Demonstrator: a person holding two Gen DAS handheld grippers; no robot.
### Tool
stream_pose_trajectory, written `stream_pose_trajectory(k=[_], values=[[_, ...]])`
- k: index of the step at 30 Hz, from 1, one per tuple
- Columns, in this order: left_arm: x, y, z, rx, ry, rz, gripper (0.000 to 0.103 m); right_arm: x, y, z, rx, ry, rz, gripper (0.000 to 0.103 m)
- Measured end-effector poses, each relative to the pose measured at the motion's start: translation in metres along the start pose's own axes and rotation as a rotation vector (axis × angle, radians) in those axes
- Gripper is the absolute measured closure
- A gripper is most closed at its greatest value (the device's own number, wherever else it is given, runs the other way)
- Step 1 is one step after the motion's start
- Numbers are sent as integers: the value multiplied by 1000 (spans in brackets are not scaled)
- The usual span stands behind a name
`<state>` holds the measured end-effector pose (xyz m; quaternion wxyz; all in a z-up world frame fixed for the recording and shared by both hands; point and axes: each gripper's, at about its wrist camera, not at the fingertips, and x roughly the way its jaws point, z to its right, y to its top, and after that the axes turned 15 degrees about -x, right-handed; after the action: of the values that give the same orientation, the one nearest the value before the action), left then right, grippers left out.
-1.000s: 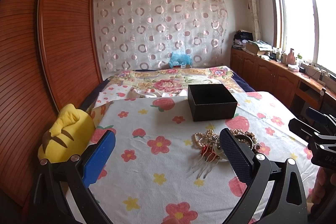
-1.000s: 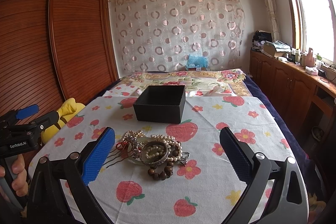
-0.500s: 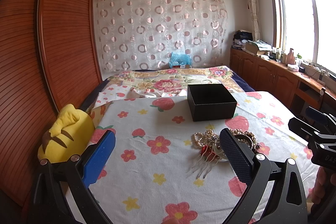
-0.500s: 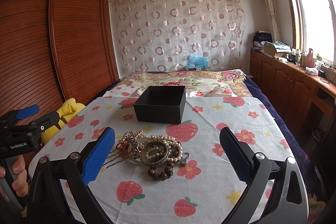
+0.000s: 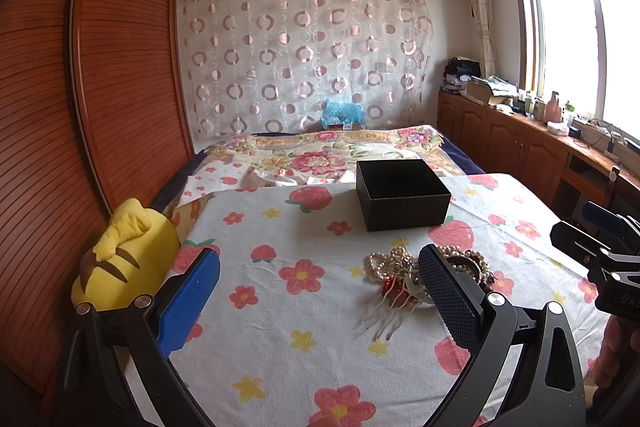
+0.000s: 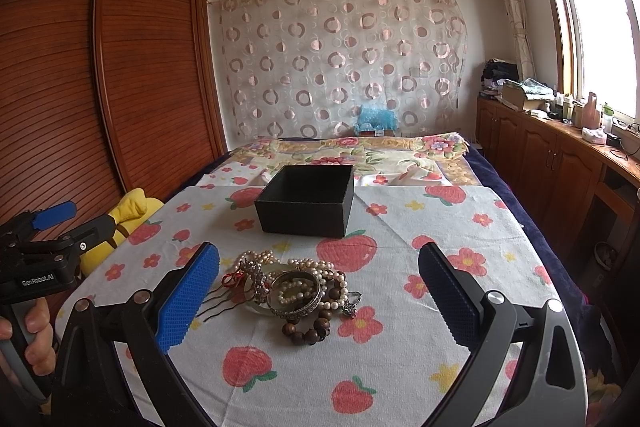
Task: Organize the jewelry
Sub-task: 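Move the left tool down to the silver hair comb in the pile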
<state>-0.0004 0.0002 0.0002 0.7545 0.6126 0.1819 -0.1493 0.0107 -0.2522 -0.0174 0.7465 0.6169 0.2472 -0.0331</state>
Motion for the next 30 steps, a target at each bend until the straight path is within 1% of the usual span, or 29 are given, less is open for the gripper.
stream_pose_trajectory(k=[9,13,15,16,18,24,26,30], values=[[2,-4,1,2,1,-17,7,3,-2,-1,2,3,-6,2],[16,-14,1,8,9,-38,7,4,-4,6,9,22,-21,2],[21,-12,-2,6,10,-55,7,5,-6,8,12,33,-33,2],[24,-13,-3,3,8,-65,7,14,-13,0,11,39,-40,2],[29,-16,-3,7,6,-79,7,18,-16,1,5,58,-45,2],[47,-26,-2,42,-24,-136,7,32,-30,2,-13,78,-87,2],[52,-30,1,61,-33,-149,7,35,-33,3,-14,83,-99,2],[62,-41,9,103,-61,-200,7,40,-40,1,-30,94,-117,2]])
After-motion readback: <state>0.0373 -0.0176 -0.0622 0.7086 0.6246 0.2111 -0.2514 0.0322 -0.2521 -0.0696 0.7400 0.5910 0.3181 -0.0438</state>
